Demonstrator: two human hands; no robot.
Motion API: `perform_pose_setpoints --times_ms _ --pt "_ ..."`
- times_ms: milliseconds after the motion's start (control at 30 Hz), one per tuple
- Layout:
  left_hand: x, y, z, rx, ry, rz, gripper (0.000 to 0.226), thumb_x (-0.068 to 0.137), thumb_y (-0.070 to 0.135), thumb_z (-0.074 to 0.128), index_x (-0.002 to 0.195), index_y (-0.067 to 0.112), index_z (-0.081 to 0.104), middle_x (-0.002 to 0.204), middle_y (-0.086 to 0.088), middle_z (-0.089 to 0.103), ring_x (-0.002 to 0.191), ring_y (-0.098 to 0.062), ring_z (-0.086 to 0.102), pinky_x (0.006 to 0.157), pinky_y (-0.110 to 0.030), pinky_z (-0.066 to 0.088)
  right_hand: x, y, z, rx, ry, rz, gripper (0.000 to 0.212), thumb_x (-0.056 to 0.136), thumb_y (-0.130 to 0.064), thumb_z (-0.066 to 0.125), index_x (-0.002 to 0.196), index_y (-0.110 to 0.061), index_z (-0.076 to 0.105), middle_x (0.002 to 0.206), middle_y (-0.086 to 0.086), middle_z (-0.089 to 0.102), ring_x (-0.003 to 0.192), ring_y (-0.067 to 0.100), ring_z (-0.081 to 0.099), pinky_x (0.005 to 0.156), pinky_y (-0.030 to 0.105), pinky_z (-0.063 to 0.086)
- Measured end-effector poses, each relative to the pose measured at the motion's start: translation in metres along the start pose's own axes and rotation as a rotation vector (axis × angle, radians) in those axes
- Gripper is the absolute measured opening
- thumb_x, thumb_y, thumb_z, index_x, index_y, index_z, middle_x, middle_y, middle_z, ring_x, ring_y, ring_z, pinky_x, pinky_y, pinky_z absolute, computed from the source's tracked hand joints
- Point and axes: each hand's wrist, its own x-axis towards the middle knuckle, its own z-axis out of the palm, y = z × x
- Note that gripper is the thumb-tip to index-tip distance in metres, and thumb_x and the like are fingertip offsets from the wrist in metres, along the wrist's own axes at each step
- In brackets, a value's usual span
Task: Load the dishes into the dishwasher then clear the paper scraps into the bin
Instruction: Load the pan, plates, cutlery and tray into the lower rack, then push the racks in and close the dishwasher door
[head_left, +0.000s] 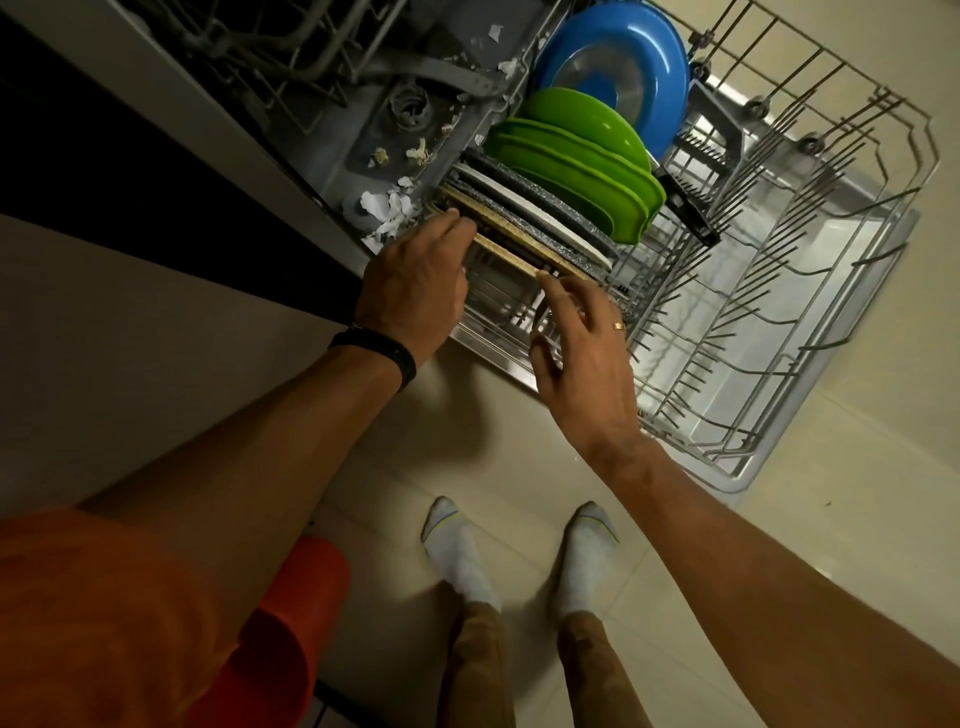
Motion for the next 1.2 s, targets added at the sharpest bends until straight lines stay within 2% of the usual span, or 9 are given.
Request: perform_pose_setpoints --times_ms 133,300,433,600,733,833,933,1067,1200 --pt "-0.002 0.005 0.003 0.036 -0.007 0.028 0.048 0.092 0.007 0.065 0.139 0.008 0.054 0.146 -0.014 0.052 0.135 -0.032 0.050 0.109 -0.046 0.047 0.004 -0.003 -0.001 0.005 0.013 0.005 0.059 0.096 -0.015 0.063 0.152 -0.017 0.044 0.145 0.010 0.043 0.128 0.026 0.049 0.101 0.041 0.053" --pt "-0.014 0.020 0.006 0.093 -0.038 0.228 0.048 0.085 0.004 0.070 0.132 0.010 0.061 0.139 -0.015 0.058 0.134 -0.035 0.050 0.105 -0.047 0.047 0.002 -0.001 -0.003 -0.034 -0.008 -0.006 0.062 0.094 -0.014 0.065 0.153 -0.018 0.043 0.145 0.008 0.042 0.124 0.023 0.052 0.088 0.032 0.055" --pt "-0.015 0.018 0.004 0.097 -0.076 0.203 0.048 0.086 0.004 0.071 0.132 0.011 0.062 0.139 -0.014 0.059 0.136 -0.034 0.050 0.108 -0.046 0.043 0.001 -0.001 -0.006 -0.076 -0.052 -0.004 0.064 0.094 -0.017 0.064 0.154 -0.022 0.041 0.147 0.005 0.041 0.122 0.023 0.054 0.081 0.032 0.057" --pt "-0.017 0.029 -0.005 0.102 -0.118 0.178 0.047 0.090 0.010 0.069 0.135 0.012 0.060 0.144 -0.015 0.054 0.140 -0.033 0.045 0.113 -0.048 0.038 0.003 0.001 -0.021 -0.088 -0.189 0.022 0.071 0.096 -0.024 0.064 0.158 -0.026 0.030 0.153 0.004 0.036 0.124 0.026 0.054 0.081 0.039 0.060" --pt "-0.020 0.055 -0.014 0.047 -0.121 0.113 0.049 0.089 0.013 0.069 0.137 0.010 0.059 0.146 -0.016 0.053 0.137 -0.034 0.047 0.109 -0.049 0.041 0.005 0.007 -0.051 -0.116 -0.257 0.067 0.068 0.097 -0.026 0.062 0.158 -0.024 0.031 0.157 0.002 0.036 0.130 0.027 0.052 0.088 0.040 0.056" --pt "-0.016 0.090 -0.017 -0.013 -0.123 0.137 0.049 0.088 0.012 0.068 0.136 0.010 0.059 0.142 -0.015 0.056 0.130 -0.033 0.054 0.104 -0.048 0.046 0.010 0.018 -0.084 -0.107 -0.274 0.090 0.066 0.098 -0.027 0.060 0.158 -0.024 0.033 0.159 0.000 0.036 0.133 0.028 0.051 0.094 0.042 0.054" --pt "-0.006 0.134 -0.017 -0.064 -0.126 0.117 0.050 0.091 0.014 0.065 0.140 0.015 0.057 0.145 -0.010 0.055 0.132 -0.029 0.052 0.107 -0.045 0.043 0.017 0.039 -0.117 -0.105 -0.269 0.076 0.061 0.099 -0.027 0.058 0.156 -0.020 0.037 0.158 0.000 0.040 0.134 0.026 0.051 0.100 0.040 0.049" --pt "0.015 0.196 -0.002 -0.111 -0.131 0.067 0.049 0.092 0.016 0.061 0.141 0.018 0.056 0.147 -0.007 0.053 0.134 -0.027 0.051 0.108 -0.042 0.041 0.036 0.093 -0.159 -0.059 -0.269 0.089 0.055 0.101 -0.024 0.054 0.154 -0.021 0.041 0.155 -0.002 0.044 0.135 0.023 0.050 0.104 0.039 0.048" --pt "0.037 0.260 0.032 -0.196 -0.163 -0.076 0.048 0.095 0.019 0.058 0.142 0.017 0.055 0.146 -0.005 0.054 0.133 -0.025 0.050 0.108 -0.041 0.043 0.057 0.164 -0.199 0.066 -0.270 0.152 0.050 0.103 -0.018 0.053 0.152 -0.020 0.044 0.152 0.001 0.049 0.135 0.023 0.050 0.107 0.036 0.041"
